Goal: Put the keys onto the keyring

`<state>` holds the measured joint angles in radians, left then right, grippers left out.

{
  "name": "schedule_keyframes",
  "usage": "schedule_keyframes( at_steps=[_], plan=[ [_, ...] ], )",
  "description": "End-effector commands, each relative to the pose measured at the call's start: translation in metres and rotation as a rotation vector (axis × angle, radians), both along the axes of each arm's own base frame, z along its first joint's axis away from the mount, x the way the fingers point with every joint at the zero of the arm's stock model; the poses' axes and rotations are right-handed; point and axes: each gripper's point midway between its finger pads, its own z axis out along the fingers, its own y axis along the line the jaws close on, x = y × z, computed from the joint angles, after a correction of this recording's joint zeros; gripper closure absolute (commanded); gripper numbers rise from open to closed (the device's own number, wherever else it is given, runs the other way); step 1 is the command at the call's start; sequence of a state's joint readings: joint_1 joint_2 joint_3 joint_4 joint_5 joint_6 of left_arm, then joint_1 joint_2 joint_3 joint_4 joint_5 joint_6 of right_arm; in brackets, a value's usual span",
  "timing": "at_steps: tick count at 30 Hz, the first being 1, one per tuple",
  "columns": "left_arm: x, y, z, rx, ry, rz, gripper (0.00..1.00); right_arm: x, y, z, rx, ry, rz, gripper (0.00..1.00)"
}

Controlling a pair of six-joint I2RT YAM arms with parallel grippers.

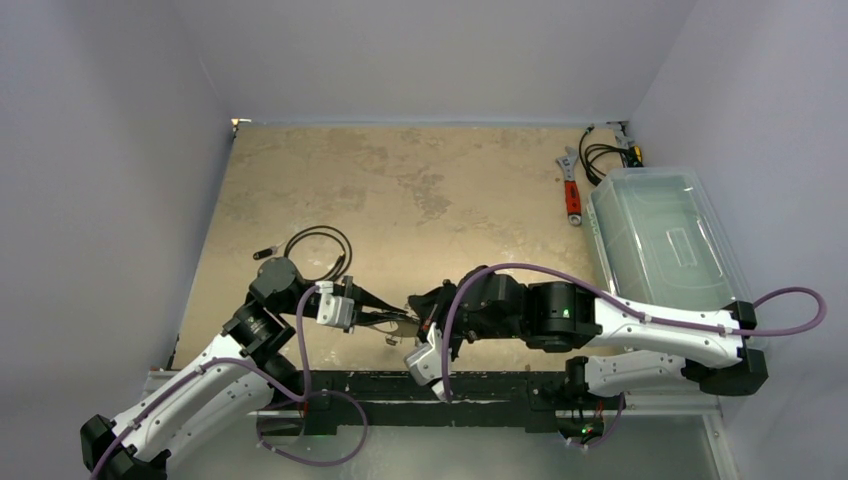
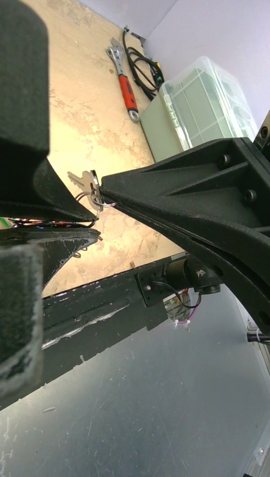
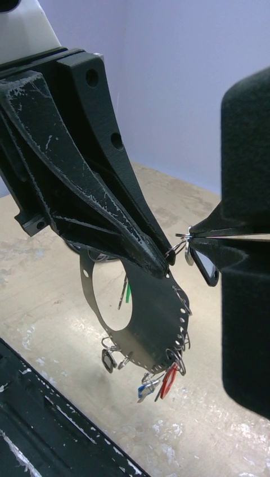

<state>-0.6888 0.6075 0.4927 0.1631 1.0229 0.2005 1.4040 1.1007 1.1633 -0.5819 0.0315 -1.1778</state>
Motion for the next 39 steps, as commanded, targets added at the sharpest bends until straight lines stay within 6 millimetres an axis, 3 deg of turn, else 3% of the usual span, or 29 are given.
schedule_keyframes(
  at_steps=[1, 21, 30, 35, 39],
  plan=[
    [-0.002, 0.000, 0.015, -0.043, -0.046, -0.012, 1.00, -0.010, 0.003, 0.006, 0.013, 0.016, 0.028, 1.00],
    [-0.003, -0.001, 0.015, -0.041, -0.043, -0.016, 1.00, -0.005, -0.013, -0.030, -0.147, -0.101, -0.019, 1.00],
    [-0.003, 0.000, 0.016, -0.044, -0.048, -0.013, 1.00, 0.010, -0.010, -0.030, -0.078, -0.118, -0.143, 1.00],
    [-0.005, 0.002, 0.020, -0.055, -0.065, -0.014, 1.00, 0.024, -0.011, -0.034, 0.061, -0.086, -0.270, 1.00],
    [-0.005, 0.002, 0.021, -0.056, -0.066, -0.017, 1.00, 0.031, -0.013, -0.027, 0.195, -0.054, -0.335, 1.00]
  ],
)
